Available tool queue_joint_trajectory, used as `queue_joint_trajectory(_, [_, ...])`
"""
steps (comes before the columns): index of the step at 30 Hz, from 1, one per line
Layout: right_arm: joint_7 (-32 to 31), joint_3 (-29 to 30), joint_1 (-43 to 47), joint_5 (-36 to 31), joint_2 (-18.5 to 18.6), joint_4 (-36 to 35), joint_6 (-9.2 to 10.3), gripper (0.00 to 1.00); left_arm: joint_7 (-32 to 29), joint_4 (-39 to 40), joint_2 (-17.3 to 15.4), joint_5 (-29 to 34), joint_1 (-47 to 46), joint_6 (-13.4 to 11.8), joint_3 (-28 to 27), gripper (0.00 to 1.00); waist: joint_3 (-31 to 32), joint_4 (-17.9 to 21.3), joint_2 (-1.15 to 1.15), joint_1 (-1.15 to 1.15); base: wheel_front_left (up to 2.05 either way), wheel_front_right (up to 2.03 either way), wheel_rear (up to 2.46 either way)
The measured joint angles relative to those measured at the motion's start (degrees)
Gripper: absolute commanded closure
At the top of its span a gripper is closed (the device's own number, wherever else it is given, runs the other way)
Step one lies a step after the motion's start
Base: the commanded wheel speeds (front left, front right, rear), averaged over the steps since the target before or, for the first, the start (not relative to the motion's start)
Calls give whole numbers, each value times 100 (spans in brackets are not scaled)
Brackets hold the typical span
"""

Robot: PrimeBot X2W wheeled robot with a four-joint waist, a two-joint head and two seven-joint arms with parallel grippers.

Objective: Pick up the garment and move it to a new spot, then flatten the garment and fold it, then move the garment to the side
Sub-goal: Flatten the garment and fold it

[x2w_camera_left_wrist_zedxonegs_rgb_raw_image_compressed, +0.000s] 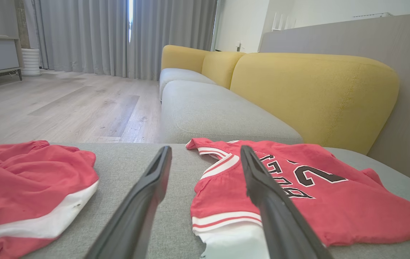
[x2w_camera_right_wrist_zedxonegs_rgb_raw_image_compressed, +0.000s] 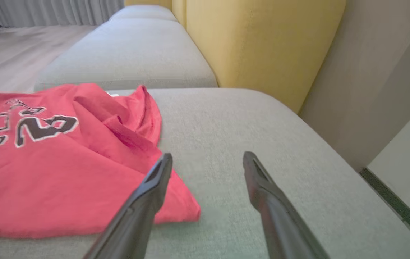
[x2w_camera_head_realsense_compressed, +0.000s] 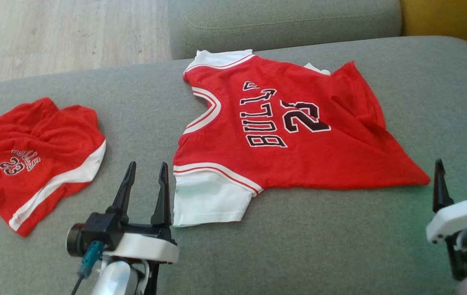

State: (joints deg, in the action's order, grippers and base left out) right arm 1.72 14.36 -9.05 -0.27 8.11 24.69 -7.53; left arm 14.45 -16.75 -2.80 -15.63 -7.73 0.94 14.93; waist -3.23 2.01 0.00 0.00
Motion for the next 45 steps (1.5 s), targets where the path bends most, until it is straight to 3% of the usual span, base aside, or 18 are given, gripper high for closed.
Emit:
queue_joint_trajectory(5, [494,100,-2,-421,-431,-526,0,0,0,-1,0,0,1,2,-5,0,0,-36,0,0,0,0,0])
queue_joint_trajectory(13, [1149,-939,31,372,-546,-980,0,0,0,77,0,3,64,16,-49,0,27,-31,0,1,0,0,0])
queue_joint_trajectory(19, [1248,-1204,548,712,-550,-582,0,0,0,86,-1,-59,231,59,-42,0,123,-77,0,0,0,0,0])
queue_joint_trajectory(28, [1249,-1179,563,791,-550,-778,0,0,0,-21,-1,-219,230,59,93,0,100,-122,0,0,0,0,0])
queue_joint_trajectory(33, [1250,-1156,554,791,-550,-849,0,0,-59,-623,-1,-272,222,105,449,0,49,-129,0,0,0,0,0])
queue_joint_trajectory(39, [1250,-1205,466,792,-550,-845,0,0,-595,-1298,-2,-445,36,93,751,0,-65,-48,0,1,0,0,0])
queue_joint_trajectory(45, [1263,-1218,411,849,-550,-826,0,0,-853,-1679,0,-447,-220,-286,782,0,-188,110,0,0,0,0,0])
